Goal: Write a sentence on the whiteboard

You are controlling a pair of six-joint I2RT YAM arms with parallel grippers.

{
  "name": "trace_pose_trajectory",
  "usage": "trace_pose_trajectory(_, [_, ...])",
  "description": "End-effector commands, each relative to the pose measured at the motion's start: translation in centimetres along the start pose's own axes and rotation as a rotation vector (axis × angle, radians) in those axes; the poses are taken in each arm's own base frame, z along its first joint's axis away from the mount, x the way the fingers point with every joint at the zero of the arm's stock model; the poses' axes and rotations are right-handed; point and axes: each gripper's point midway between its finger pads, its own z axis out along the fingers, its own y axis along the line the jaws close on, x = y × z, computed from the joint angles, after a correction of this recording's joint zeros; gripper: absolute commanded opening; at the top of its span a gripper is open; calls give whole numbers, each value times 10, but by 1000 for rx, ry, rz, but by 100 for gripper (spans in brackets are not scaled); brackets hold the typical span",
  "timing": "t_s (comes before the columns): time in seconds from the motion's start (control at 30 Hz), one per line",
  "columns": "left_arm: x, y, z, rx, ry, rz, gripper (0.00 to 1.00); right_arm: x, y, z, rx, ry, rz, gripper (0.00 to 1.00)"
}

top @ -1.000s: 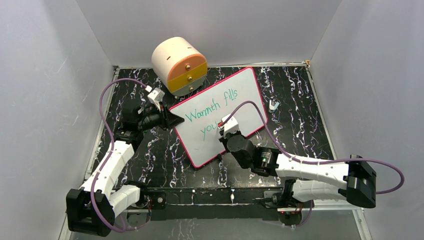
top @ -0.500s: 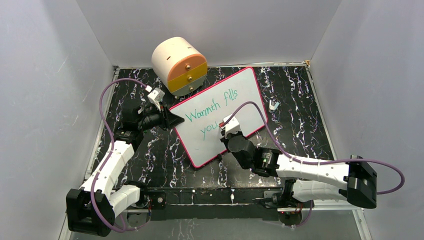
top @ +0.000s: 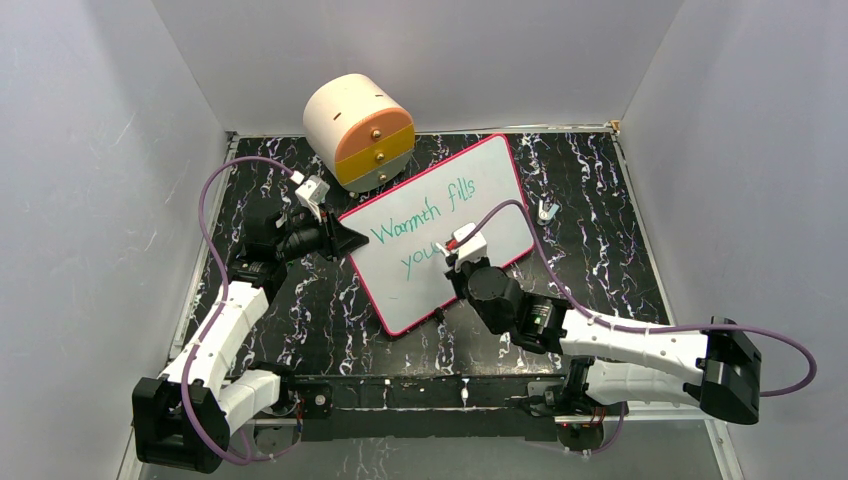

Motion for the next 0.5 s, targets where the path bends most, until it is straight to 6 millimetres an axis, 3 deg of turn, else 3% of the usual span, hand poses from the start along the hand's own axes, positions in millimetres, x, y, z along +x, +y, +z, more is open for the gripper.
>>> trace_pose_trajectory(0.0, [69,35,-2,-138,203,-15,0,-27,-2,3,-7,-87,58,0])
trace_pose_trajectory(0.27, [70,35,-2,-137,205,-16,0,-27,-4,10,-9,-85,62,0])
trace_pose_trajectory(0.47, [70,35,-2,-138,205,-17,0,-16,-4,11,-10,-44,59,0])
